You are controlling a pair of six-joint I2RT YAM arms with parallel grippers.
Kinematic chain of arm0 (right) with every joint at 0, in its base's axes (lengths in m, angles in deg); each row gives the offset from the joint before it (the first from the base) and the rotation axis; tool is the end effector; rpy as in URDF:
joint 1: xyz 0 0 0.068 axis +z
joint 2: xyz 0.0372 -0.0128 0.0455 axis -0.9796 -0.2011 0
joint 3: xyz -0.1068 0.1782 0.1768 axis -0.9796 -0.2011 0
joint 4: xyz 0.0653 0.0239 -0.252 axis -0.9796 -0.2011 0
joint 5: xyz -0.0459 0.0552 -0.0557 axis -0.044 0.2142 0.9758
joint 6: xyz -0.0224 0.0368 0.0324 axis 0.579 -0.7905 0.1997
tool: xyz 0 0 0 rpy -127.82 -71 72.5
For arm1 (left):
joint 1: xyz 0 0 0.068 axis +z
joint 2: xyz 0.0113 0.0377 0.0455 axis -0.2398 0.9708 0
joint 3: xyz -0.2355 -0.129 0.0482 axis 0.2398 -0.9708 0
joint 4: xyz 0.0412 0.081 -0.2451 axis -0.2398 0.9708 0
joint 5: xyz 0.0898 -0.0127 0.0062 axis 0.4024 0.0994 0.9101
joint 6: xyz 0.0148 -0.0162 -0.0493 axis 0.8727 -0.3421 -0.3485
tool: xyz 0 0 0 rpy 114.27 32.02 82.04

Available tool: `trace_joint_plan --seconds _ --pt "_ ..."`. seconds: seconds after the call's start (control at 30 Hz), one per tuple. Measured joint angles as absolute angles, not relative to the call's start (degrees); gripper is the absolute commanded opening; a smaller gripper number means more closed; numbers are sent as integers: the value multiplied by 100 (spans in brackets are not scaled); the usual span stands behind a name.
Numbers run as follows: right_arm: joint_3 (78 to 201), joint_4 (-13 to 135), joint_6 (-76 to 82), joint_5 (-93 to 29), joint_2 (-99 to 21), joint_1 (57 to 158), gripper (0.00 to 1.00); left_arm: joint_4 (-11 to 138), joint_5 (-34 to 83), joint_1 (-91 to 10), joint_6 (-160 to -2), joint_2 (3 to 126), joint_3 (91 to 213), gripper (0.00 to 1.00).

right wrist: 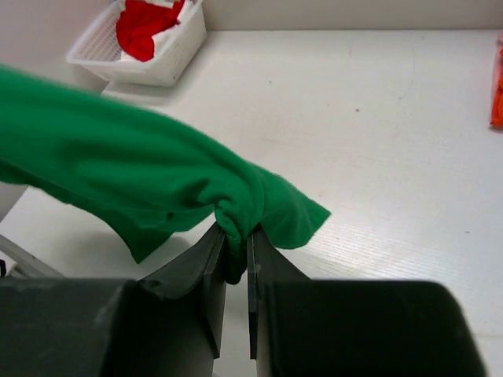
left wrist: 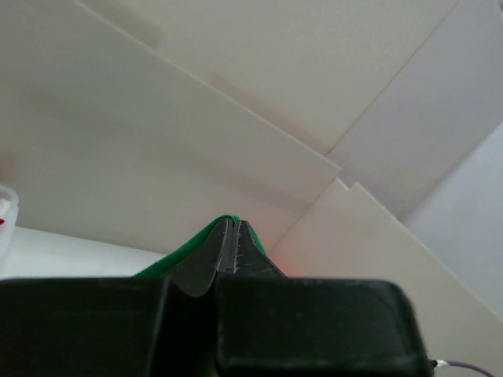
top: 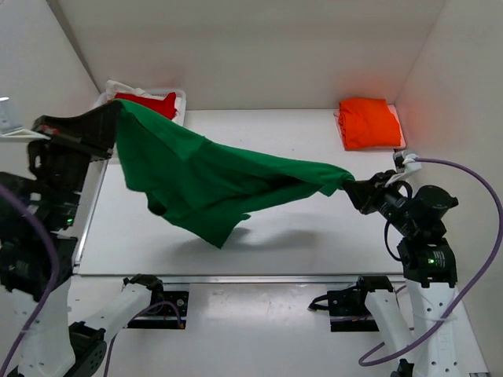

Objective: Fold and stack the t-shirts
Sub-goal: Flatten out the tshirt

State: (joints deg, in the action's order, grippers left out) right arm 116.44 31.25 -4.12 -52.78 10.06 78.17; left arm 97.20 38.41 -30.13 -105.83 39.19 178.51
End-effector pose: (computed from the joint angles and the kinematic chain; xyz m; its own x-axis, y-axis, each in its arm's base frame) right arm 0.1086 0.0166 0.3774 -0.2766 0.2150 -0.9366 -0.4148 0.8525 0.3181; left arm 0.0666 -0.0157 0.5726 0.1219 -0.6511 -0.7491 0.3246 0.7394 -0.5898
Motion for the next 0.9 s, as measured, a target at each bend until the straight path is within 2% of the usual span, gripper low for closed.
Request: trace_joint_plan --seconds 0.1,0.17,0.3,0.43,0.47,0.5,0.53,0.57,0.6,0.67,0.73,0.8,0.9 --pt "11976 2980 -414 -5421 905 7675 0 9973 3983 -3039 -10478 4245 18718 0" --pt "12085 2974 -412 -5451 780 7686 0 9939 3876 -2822 -10439 4501 18880 0" --pt "12024 3039 -375 -5458 332 7725 0 9556 3576 -2578 -10439 5266 18356 0" --pt "11513 3358 -381 -5453 -455 7765 0 9176 3441 -2593 -10434 7021 18047 0" --pt "11379 3470 -394 -5407 -791 7824 4 9149 3403 -2610 -10423 7696 18146 0" --pt "11314 3546 -396 -5357 -1053 7878 19 9160 3382 -2632 -10386 8370 18377 0" --pt "11288 3645 -394 -5248 -1486 7983 27 9246 3384 -2650 -10364 9067 18729 14" --pt "11290 3723 -416 -5128 -1910 8075 40 9316 3406 -2667 -10292 9806 19188 23" --pt "11305 3789 -436 -4968 -2260 8154 52 9567 3430 -2678 -10248 10568 19862 40" --pt "11344 3898 -488 -4579 -2848 8248 60 9866 3465 -2685 -10205 12120 21558 49" --pt "11347 3914 -569 -4223 -3064 8191 60 10192 3467 -2678 -10213 12997 22537 55" --pt "11347 3953 -657 -3888 -2959 7988 59 10596 3458 -2663 -10194 13182 22716 55" --pt "11338 4069 -705 -3613 -2566 7629 54 10773 3331 -2641 -10060 12308 21409 53"
